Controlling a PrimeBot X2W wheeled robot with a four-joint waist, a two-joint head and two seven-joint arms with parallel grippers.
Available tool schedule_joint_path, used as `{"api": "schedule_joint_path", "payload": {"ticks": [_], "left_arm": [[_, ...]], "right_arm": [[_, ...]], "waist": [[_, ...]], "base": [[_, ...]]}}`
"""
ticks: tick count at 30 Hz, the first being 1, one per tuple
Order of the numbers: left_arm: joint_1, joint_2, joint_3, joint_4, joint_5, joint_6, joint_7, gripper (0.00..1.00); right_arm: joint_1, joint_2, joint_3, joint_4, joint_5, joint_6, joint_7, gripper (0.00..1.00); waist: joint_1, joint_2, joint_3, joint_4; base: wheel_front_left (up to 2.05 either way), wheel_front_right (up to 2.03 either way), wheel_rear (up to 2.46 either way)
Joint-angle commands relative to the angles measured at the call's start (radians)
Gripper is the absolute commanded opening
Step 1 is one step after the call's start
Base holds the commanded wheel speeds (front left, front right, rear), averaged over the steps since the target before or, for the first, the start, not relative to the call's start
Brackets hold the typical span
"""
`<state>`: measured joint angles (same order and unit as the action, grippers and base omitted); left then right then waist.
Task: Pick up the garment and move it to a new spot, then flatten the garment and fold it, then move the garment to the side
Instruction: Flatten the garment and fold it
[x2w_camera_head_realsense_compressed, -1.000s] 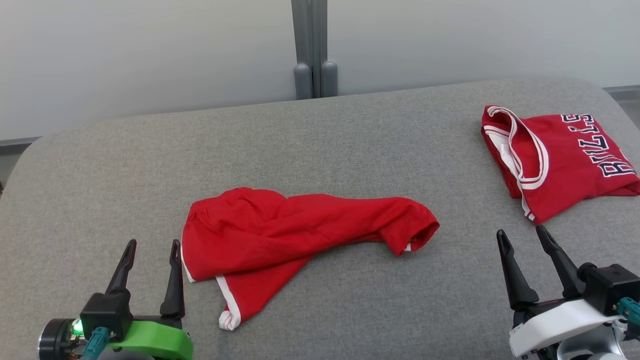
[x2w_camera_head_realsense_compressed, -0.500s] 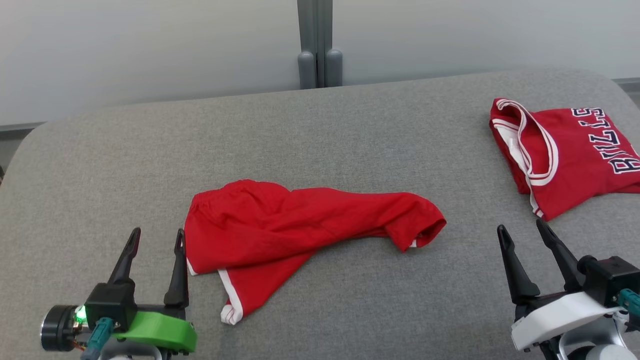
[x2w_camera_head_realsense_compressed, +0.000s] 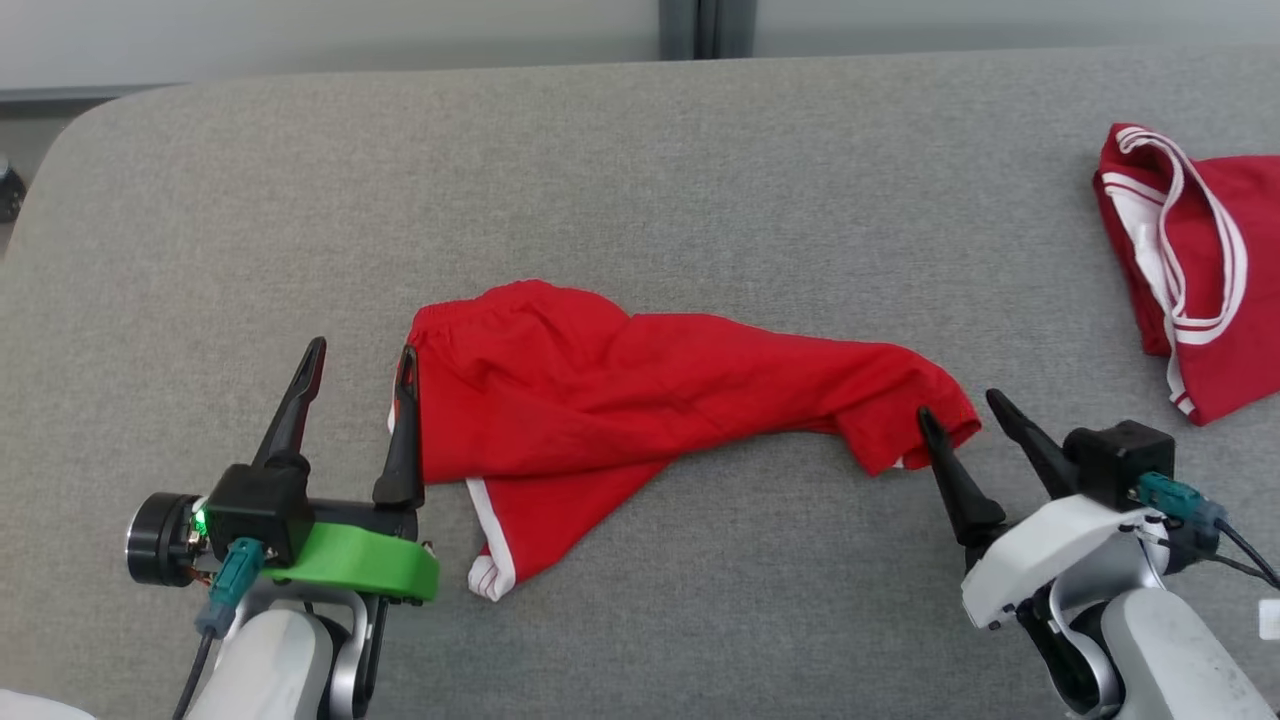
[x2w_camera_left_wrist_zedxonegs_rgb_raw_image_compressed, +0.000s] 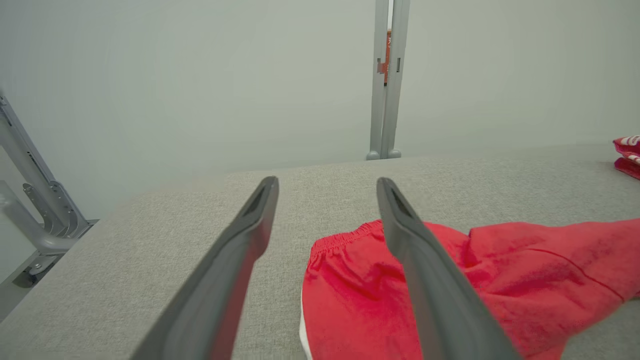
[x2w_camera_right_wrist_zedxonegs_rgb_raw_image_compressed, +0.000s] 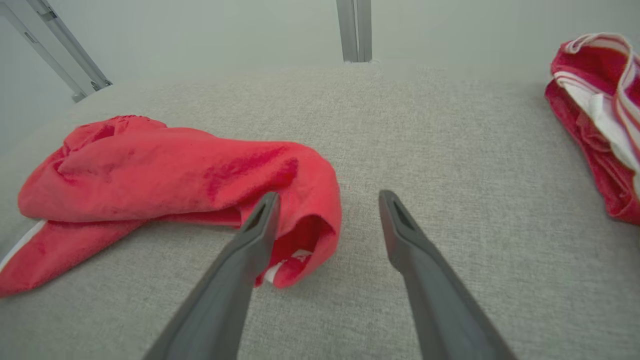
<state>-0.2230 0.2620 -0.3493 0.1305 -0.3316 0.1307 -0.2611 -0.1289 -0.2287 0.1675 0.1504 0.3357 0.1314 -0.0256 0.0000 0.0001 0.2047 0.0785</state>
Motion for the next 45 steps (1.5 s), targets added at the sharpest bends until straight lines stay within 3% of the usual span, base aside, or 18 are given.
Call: {"api": "schedule_joint_path", "payload": {"ticks": [1, 2, 4, 13, 18, 26, 31, 34, 35, 36, 37, 45], "left_arm": [[-0.020, -0.007, 0.012, -0.001, 0.012, -0.005, -0.004, 1.00], [-0.022, -0.013, 0.017, -0.002, 0.013, -0.005, -0.004, 1.00], [-0.021, -0.022, 0.025, -0.004, 0.019, -0.009, -0.005, 1.00], [0.001, -0.047, 0.070, -0.008, 0.051, -0.030, -0.005, 1.00], [0.014, -0.058, 0.089, -0.009, 0.066, -0.043, -0.005, 1.00], [0.022, -0.071, 0.111, -0.006, 0.080, -0.062, -0.004, 1.00], [0.017, -0.079, 0.125, -0.002, 0.088, -0.073, -0.004, 1.00], [0.020, -0.084, 0.133, 0.001, 0.096, -0.078, -0.004, 1.00], [0.022, -0.087, 0.136, 0.003, 0.097, -0.080, -0.004, 1.00], [0.026, -0.088, 0.138, 0.004, 0.100, -0.080, -0.004, 1.00], [0.032, -0.090, 0.142, 0.005, 0.101, -0.080, -0.004, 1.00], [0.071, -0.086, 0.171, 0.012, 0.111, -0.080, -0.004, 1.00]], "right_arm": [[-0.029, -0.004, 0.011, 0.031, 0.020, -0.002, 0.004, 1.00], [-0.045, -0.009, 0.013, 0.060, 0.024, -0.002, 0.008, 0.45], [-0.071, -0.021, 0.028, 0.101, 0.046, -0.002, 0.011, 0.00], [-0.251, -0.125, 0.028, 0.134, 0.025, -0.002, -0.077, 0.00], [-0.312, -0.159, 0.125, 0.060, -0.063, -0.002, -0.146, 0.00], [-0.112, -0.197, 0.421, -0.028, -0.050, -0.002, -0.035, 0.00], [0.013, -0.212, 0.451, 0.006, -0.005, -0.002, 0.035, 0.00], [0.054, -0.198, 0.415, 0.022, 0.004, -0.002, 0.022, 0.00], [0.065, -0.189, 0.387, 0.023, 0.003, -0.002, 0.005, 0.28], [0.071, -0.177, 0.366, 0.015, 0.001, -0.002, -0.014, 0.89], [0.081, -0.157, 0.342, 0.002, 0.001, -0.002, -0.034, 1.00], [0.133, -0.081, 0.202, -0.161, -0.012, -0.002, -0.144, 1.00]], "waist": [[0.0000, -0.0001, 0.041, 0.042], [0.0000, -0.0001, 0.042, 0.045], [0.0000, -0.0001, 0.041, 0.052], [0.0000, -0.0001, 0.027, 0.050], [0.0000, -0.0001, 0.019, 0.030], [0.0000, -0.0001, 0.021, 0.008], [0.0000, -0.0001, 0.029, -0.001], [0.0000, -0.0001, 0.028, -0.003], [0.0000, -0.0001, 0.026, -0.003], [0.0000, -0.0001, 0.021, -0.005], [0.0000, -0.0001, 0.017, -0.006], [0.0000, -0.0001, -0.028, -0.020]], "base": [[0.00, 0.00, 0.00], [0.00, 0.00, 0.00], [0.00, 0.00, 0.00], [0.00, 0.00, 0.00], [0.00, 0.00, 0.00], [0.00, 0.00, 0.00], [0.00, 0.00, 0.00], [0.00, 0.00, 0.00], [0.00, 0.00, 0.00], [0.00, 0.00, 0.00], [0.00, 0.00, 0.00], [0.00, 0.00, 0.00]]}}
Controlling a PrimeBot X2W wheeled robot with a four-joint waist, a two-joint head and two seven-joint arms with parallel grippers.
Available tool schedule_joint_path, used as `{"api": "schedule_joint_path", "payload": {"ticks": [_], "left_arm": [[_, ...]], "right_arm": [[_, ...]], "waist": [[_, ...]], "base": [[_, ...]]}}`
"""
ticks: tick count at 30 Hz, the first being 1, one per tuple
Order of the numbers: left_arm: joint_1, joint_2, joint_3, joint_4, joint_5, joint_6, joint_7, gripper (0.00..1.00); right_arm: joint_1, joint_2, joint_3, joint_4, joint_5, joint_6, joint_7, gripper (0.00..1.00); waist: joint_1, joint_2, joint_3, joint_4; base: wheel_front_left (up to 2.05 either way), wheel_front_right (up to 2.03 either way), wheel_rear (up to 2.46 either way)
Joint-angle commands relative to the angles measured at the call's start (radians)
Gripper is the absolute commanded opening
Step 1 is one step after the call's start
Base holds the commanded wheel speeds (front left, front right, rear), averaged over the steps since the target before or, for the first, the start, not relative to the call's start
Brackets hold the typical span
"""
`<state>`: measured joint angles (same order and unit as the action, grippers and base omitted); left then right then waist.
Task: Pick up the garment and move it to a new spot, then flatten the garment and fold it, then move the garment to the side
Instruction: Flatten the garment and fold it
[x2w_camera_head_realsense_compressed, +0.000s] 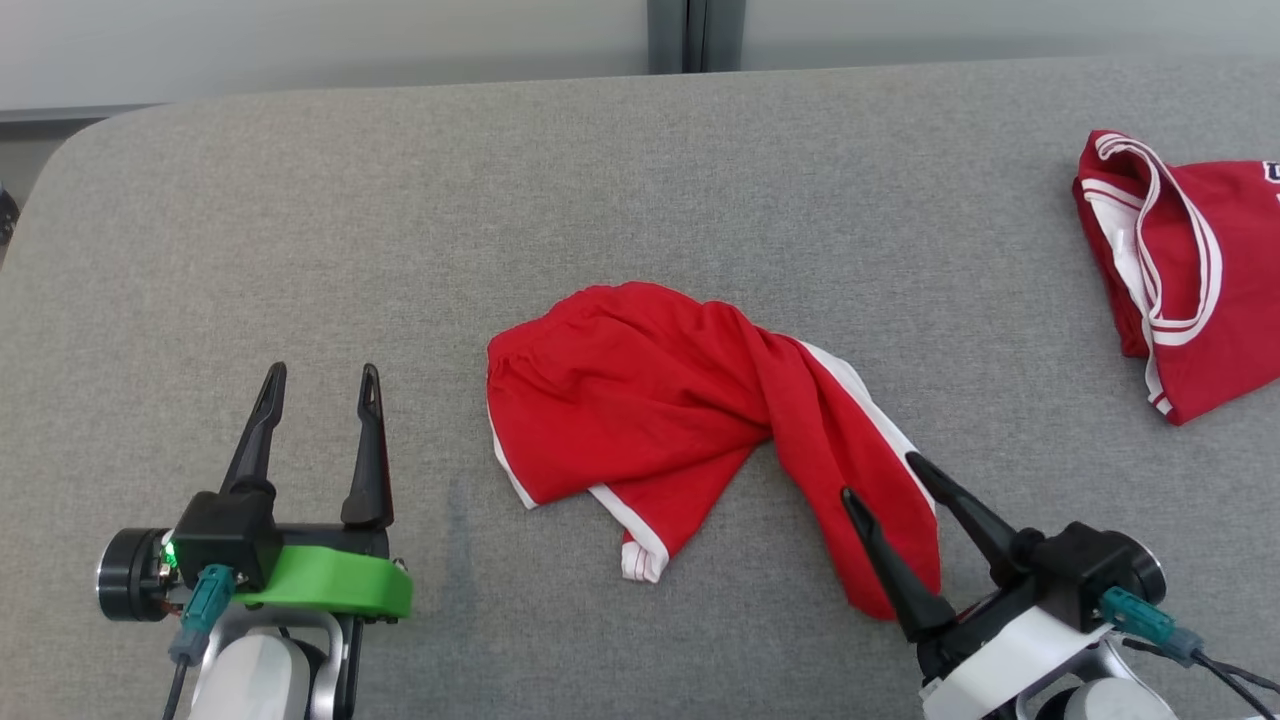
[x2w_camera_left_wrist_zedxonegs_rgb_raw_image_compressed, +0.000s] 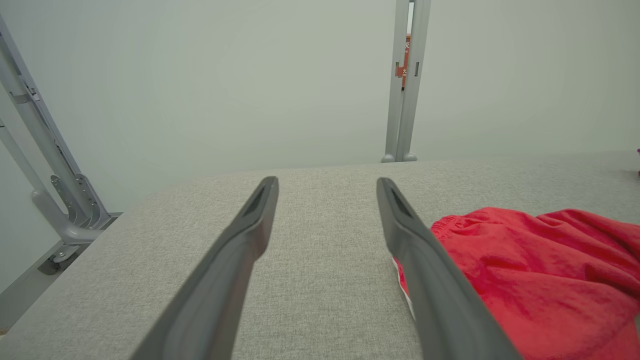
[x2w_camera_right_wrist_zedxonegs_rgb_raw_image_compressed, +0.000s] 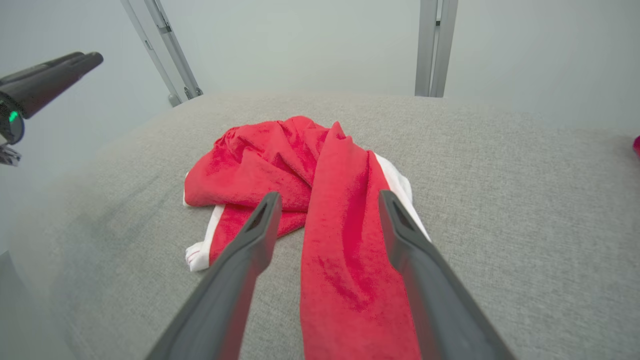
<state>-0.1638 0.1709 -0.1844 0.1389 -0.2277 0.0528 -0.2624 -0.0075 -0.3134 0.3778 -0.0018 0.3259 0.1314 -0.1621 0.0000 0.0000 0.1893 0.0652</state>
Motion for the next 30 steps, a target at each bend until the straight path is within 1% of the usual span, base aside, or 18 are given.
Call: {"api": "schedule_joint_path", "payload": {"ticks": [1, 4, 8, 12, 18, 30], "left_arm": [[0.017, 0.006, 0.010, 0.005, 0.007, -0.001, -0.003, 1.00], [0.037, 0.010, 0.019, 0.009, 0.009, 0.003, -0.003, 1.00], [0.060, 0.015, 0.026, 0.011, 0.010, 0.006, -0.003, 1.00], [0.079, 0.020, 0.026, 0.010, 0.008, 0.005, -0.003, 1.00], [0.093, 0.027, 0.020, 0.012, 0.003, 0.002, -0.003, 1.00], [0.097, 0.033, 0.009, 0.008, -0.004, 0.011, 0.000, 1.00]], "right_arm": [[0.014, 0.013, -0.028, -0.025, 0.001, -0.002, -0.011, 1.00], [0.031, 0.048, -0.125, -0.049, 0.008, -0.002, -0.011, 1.00], [0.036, 0.081, -0.252, -0.042, -0.016, -0.002, -0.011, 1.00], [0.045, 0.094, -0.331, -0.022, -0.021, -0.002, -0.011, 1.00], [0.046, 0.092, -0.361, -0.011, -0.021, -0.002, -0.009, 1.00], [0.060, 0.102, -0.359, -0.017, -0.016, -0.002, 0.001, 1.00]], "waist": [[0.0000, 0.0000, -0.019, -0.010], [0.0000, 0.0000, -0.041, -0.018], [0.0000, 0.0000, -0.065, -0.028], [0.0000, 0.0000, -0.080, -0.035], [0.0000, 0.0000, -0.090, -0.037], [0.0000, 0.0000, -0.095, -0.039]], "base": [[0.00, 0.00, 0.00], [0.00, 0.00, 0.00], [0.00, 0.00, 0.00], [0.00, 0.00, 0.00], [0.00, 0.00, 0.00], [0.00, 0.00, 0.00]]}}
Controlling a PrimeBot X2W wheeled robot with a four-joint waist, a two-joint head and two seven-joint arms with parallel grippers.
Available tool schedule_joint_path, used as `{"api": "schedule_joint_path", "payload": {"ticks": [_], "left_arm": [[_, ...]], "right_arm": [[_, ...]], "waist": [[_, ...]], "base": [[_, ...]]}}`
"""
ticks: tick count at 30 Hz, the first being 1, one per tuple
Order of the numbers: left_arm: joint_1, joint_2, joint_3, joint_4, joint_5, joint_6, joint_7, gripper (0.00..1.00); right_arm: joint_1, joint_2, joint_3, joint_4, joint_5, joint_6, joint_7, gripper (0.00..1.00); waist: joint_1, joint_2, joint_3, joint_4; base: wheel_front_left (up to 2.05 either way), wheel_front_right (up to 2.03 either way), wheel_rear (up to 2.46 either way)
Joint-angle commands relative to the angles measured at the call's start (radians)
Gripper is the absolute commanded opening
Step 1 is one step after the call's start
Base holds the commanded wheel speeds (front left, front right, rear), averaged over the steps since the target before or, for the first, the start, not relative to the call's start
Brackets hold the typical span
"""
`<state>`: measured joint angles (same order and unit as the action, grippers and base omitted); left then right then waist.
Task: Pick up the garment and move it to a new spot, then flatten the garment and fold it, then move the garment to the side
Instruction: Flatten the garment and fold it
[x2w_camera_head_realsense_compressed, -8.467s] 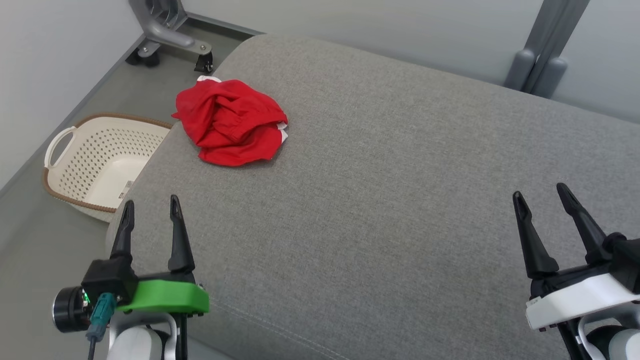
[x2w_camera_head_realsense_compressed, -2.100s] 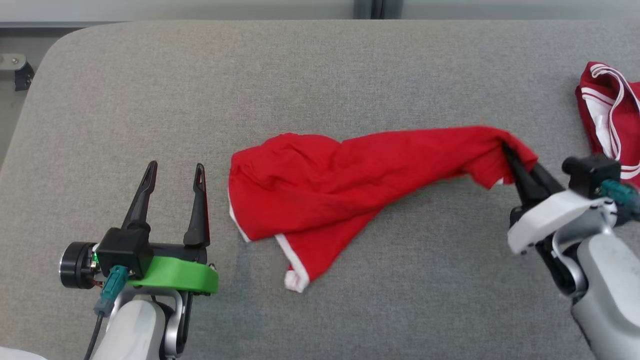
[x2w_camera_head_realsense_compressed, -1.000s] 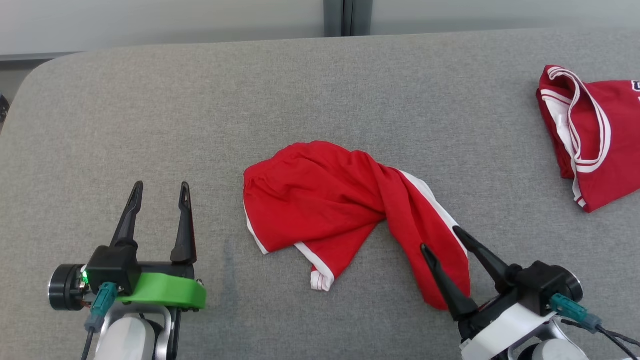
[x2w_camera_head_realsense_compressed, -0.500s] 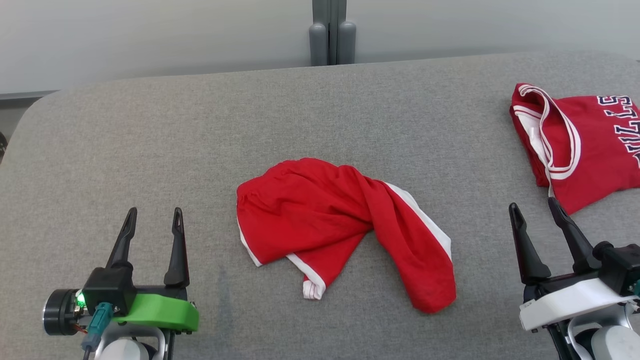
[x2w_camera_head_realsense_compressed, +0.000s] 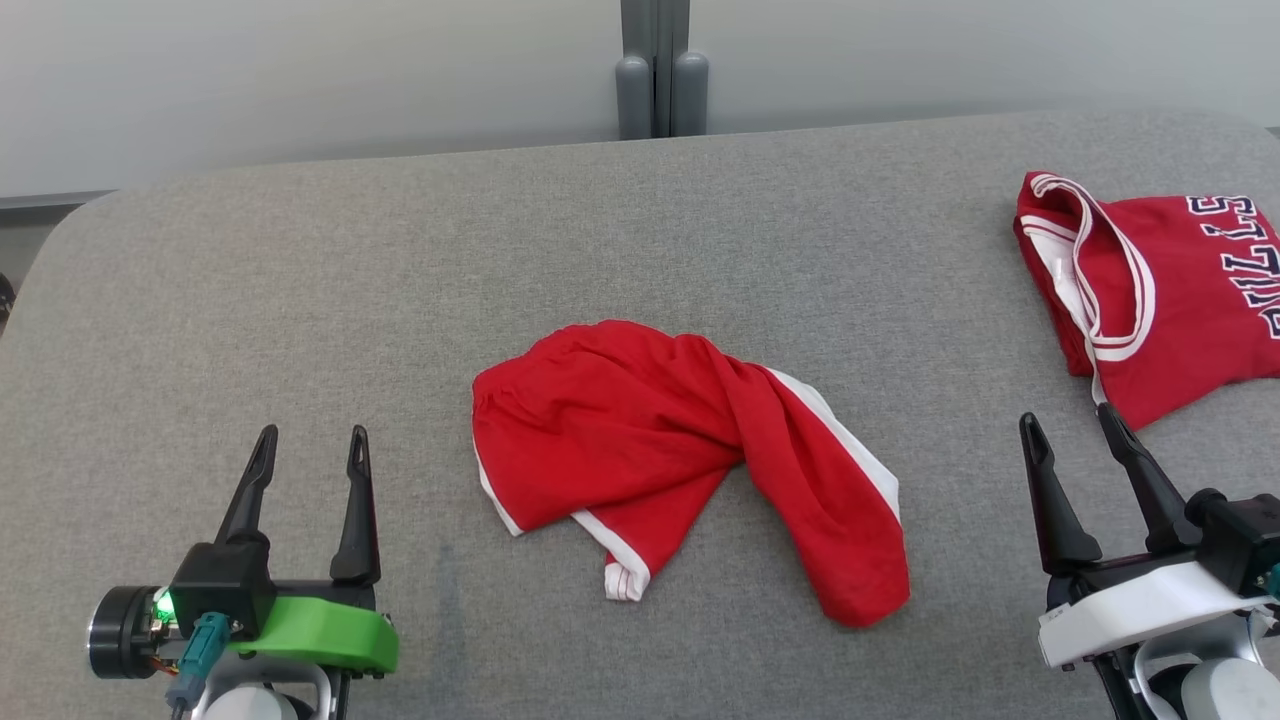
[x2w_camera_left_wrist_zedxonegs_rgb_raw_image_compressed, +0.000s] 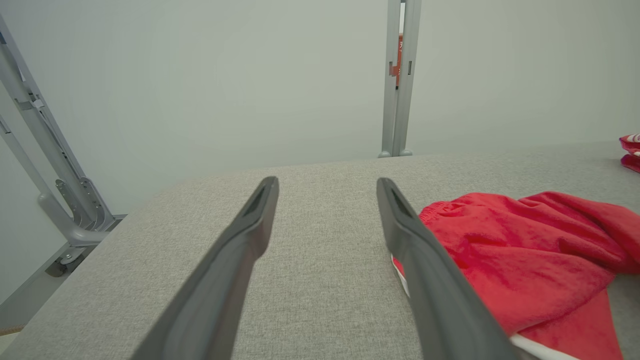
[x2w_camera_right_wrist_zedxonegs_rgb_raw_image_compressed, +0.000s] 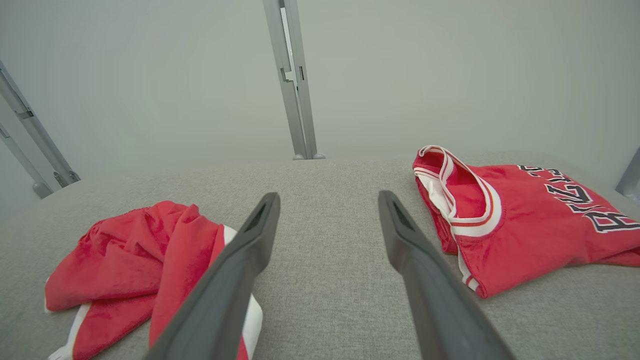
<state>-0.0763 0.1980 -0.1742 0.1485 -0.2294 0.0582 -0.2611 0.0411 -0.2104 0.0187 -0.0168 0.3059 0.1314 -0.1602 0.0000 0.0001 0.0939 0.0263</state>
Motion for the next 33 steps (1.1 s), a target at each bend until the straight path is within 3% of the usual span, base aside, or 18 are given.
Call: {"api": "schedule_joint_path", "payload": {"ticks": [1, 8, 14, 19, 23, 27, 33], "left_arm": [[0.009, 0.008, -0.001, -0.003, -0.002, 0.006, -0.001, 1.00], [-0.073, 0.005, -0.017, -0.025, -0.010, -0.014, 0.029, 1.00], [-0.290, -0.030, -0.093, 0.026, -0.006, -0.081, 0.116, 1.00], [-0.494, -0.069, -0.164, 0.191, -0.033, -0.149, 0.233, 1.00], [-0.616, -0.075, -0.216, 0.367, -0.061, -0.179, 0.328, 1.00], [-0.695, -0.065, -0.264, 0.535, -0.116, -0.189, 0.420, 1.00], [-0.727, -0.036, -0.397, 0.653, -0.251, -0.190, 0.583, 1.00]], "right_arm": [[0.011, 0.001, 0.002, -0.002, 0.005, -0.002, 0.000, 1.00], [-0.013, -0.004, -0.003, -0.017, 0.007, -0.002, 0.005, 1.00], [-0.055, -0.007, 0.001, -0.037, 0.014, -0.002, 0.001, 1.00], [-0.094, -0.003, 0.010, -0.032, 0.022, -0.002, -0.011, 1.00], [-0.117, 0.003, 0.022, -0.012, 0.031, -0.002, -0.025, 1.00], [-0.133, 0.009, 0.034, 0.017, 0.039, -0.002, -0.041, 1.00], [-0.137, 0.016, 0.033, 0.044, 0.045, -0.002, -0.056, 1.00]], "waist": [[0.0000, -0.0001, 0.001, 0.000], [0.0000, -0.0001, 0.045, 0.000], [0.0000, -0.0001, 0.136, -0.028], [0.0000, -0.0001, 0.214, -0.075], [0.0000, -0.0001, 0.253, -0.112], [0.0000, -0.0001, 0.269, -0.138], [0.0000, -0.0001, 0.264, -0.147]], "base": [[0.00, 0.00, 0.00], [0.00, 0.00, 0.00], [0.00, 0.00, 0.00], [0.00, 0.00, 0.00], [0.00, 0.00, 0.00], [0.00, 0.00, 0.00], [0.00, 0.00, 0.00]]}}
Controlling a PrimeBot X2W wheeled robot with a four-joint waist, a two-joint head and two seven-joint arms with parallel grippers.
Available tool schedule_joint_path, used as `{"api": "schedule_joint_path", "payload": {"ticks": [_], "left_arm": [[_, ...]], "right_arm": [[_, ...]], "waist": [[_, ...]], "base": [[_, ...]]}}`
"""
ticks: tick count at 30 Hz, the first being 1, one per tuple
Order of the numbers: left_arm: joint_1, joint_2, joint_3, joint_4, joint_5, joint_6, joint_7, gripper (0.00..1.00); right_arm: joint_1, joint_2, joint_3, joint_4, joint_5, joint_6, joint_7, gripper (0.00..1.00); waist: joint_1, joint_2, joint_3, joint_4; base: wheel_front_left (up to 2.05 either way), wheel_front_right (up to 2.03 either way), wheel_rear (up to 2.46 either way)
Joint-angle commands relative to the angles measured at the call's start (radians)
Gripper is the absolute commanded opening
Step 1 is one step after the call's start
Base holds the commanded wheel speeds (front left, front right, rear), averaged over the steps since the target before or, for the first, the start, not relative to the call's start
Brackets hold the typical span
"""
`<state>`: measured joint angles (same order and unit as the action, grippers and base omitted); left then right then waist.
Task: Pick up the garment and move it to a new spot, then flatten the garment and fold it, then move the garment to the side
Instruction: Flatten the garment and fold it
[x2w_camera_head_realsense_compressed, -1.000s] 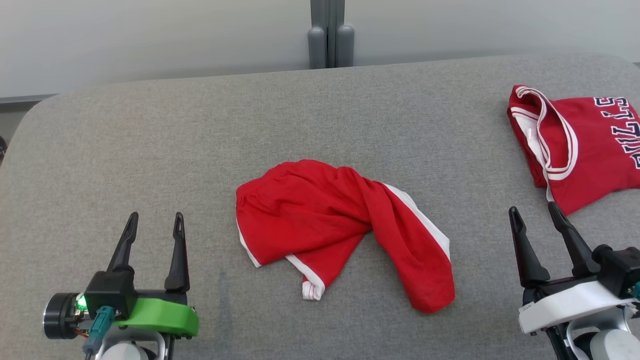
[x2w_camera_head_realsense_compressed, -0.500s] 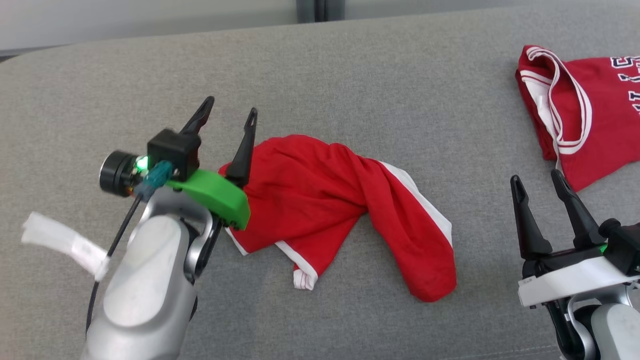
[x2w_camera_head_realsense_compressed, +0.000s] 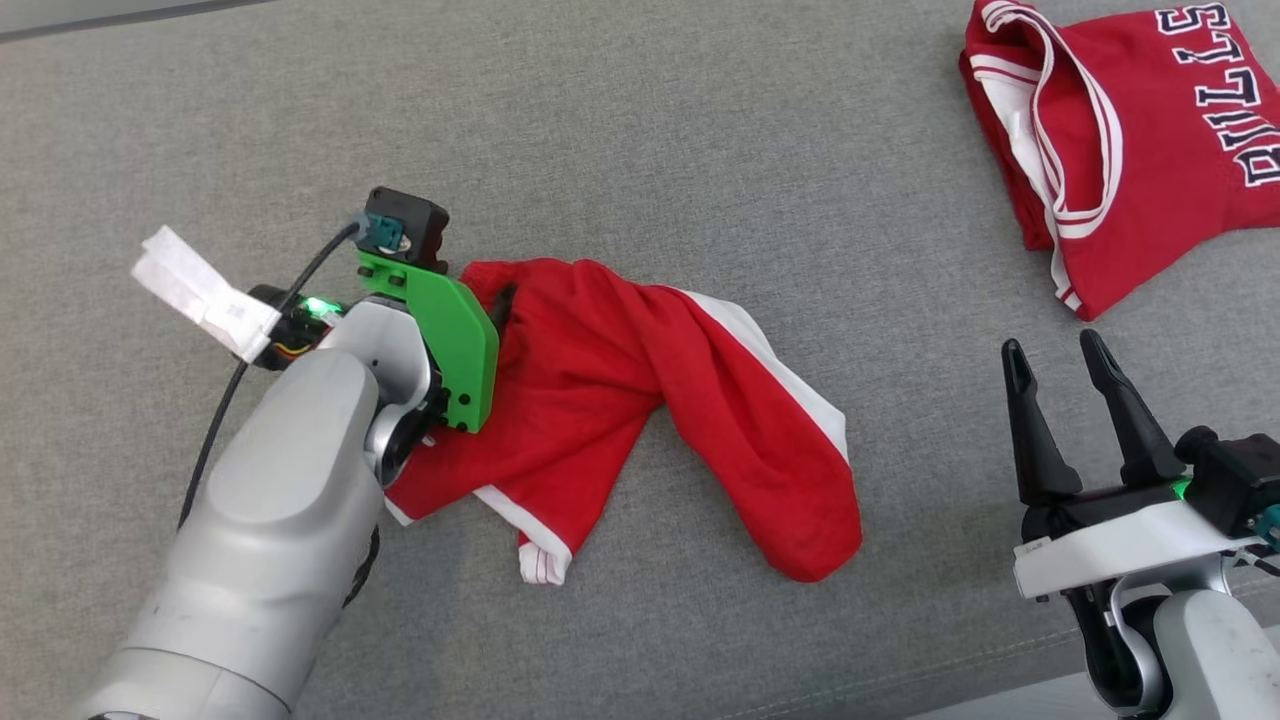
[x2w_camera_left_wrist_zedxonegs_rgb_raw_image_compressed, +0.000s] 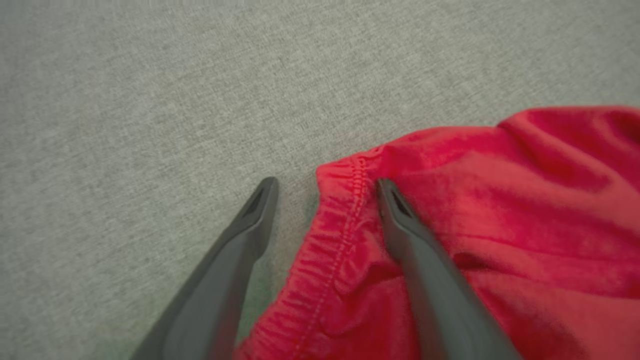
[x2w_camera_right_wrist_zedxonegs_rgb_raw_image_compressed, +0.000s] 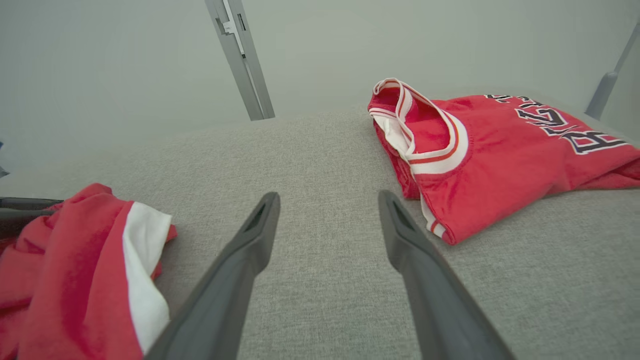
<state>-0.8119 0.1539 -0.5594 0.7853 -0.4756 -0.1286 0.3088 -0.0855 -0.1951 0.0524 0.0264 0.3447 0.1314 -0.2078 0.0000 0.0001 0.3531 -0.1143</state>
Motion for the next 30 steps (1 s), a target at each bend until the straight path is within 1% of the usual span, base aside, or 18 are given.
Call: {"api": "schedule_joint_path", "payload": {"ticks": [1, 2, 3, 7, 9, 12, 15, 19, 22, 24, 27, 30], "left_arm": [[0.008, 0.013, -0.026, 0.019, -0.021, -0.003, 0.017, 1.00], [-0.002, 0.028, -0.035, 0.023, -0.033, -0.003, 0.008, 0.63], [-0.010, 0.037, -0.042, 0.030, -0.041, -0.003, 0.002, 0.00], [-0.031, 0.049, -0.058, 0.062, -0.064, -0.001, -0.039, 0.00], [-0.052, 0.054, -0.054, 0.067, -0.056, -0.001, -0.096, 0.00], [-0.086, 0.042, -0.046, 0.059, -0.038, 0.006, -0.226, 0.00], [-0.117, 0.034, -0.033, 0.041, -0.020, 0.025, -0.371, 0.00], [-0.115, 0.034, -0.017, 0.000, 0.000, 0.056, -0.504, 0.00], [-0.037, 0.056, -0.021, -0.064, 0.017, 0.076, -0.544, 0.00], [0.042, 0.077, -0.032, -0.133, 0.028, 0.092, -0.558, 0.00], [0.207, 0.118, -0.068, -0.238, 0.061, 0.133, -0.566, 0.00], [0.357, 0.149, -0.101, -0.311, 0.071, 0.163, -0.555, 0.00]], "right_arm": [[-0.012, -0.001, -0.002, 0.002, 0.005, -0.002, -0.008, 1.00], [-0.015, -0.001, -0.002, 0.005, 0.004, -0.002, -0.009, 1.00], [-0.018, -0.001, -0.001, 0.006, 0.004, -0.002, -0.010, 1.00], [-0.017, -0.002, 0.000, 0.009, 0.004, -0.002, -0.014, 1.00], [-0.014, -0.003, -0.001, 0.010, 0.002, -0.002, -0.014, 1.00], [-0.009, -0.001, -0.005, 0.011, 0.000, -0.002, -0.012, 1.00], [-0.001, 0.001, -0.013, 0.013, -0.001, -0.002, -0.007, 1.00], [0.017, 0.005, -0.026, 0.013, -0.005, -0.002, 0.001, 1.00], [0.029, 0.010, -0.036, 0.011, -0.009, -0.002, 0.004, 1.00], [0.042, 0.015, -0.044, 0.009, -0.012, -0.002, 0.008, 1.00], [0.060, 0.020, -0.052, 0.004, -0.014, -0.002, 0.016, 1.00], [0.067, 0.020, -0.058, -0.003, -0.016, -0.002, 0.027, 1.00]], "waist": [[0.0000, -0.0001, 0.004, -0.006], [0.0000, -0.0001, 0.002, -0.005], [0.0000, -0.0001, 0.000, -0.005], [0.0000, -0.0001, -0.012, -0.001], [0.0000, -0.0001, -0.018, 0.000], [0.0000, -0.0001, -0.029, 0.001], [0.0000, -0.0001, -0.042, 0.007], [0.0000, -0.0001, -0.064, 0.024], [0.0000, -0.0001, -0.080, 0.038], [0.0000, -0.0001, -0.090, 0.050], [0.0000, -0.0001, -0.104, 0.069], [0.0000, -0.0001, -0.109, 0.089]], "base": [[0.00, 0.00, 0.00], [0.00, 0.00, 0.00], [0.00, 0.00, 0.00], [0.00, 0.00, 0.00], [0.00, 0.00, 0.00], [0.00, 0.00, 0.00], [0.00, 0.00, 0.00], [0.00, 0.00, 0.00], [0.00, 0.00, 0.00], [0.00, 0.00, 0.00], [0.00, 0.00, 0.00], [0.00, 0.00, 0.00]]}}
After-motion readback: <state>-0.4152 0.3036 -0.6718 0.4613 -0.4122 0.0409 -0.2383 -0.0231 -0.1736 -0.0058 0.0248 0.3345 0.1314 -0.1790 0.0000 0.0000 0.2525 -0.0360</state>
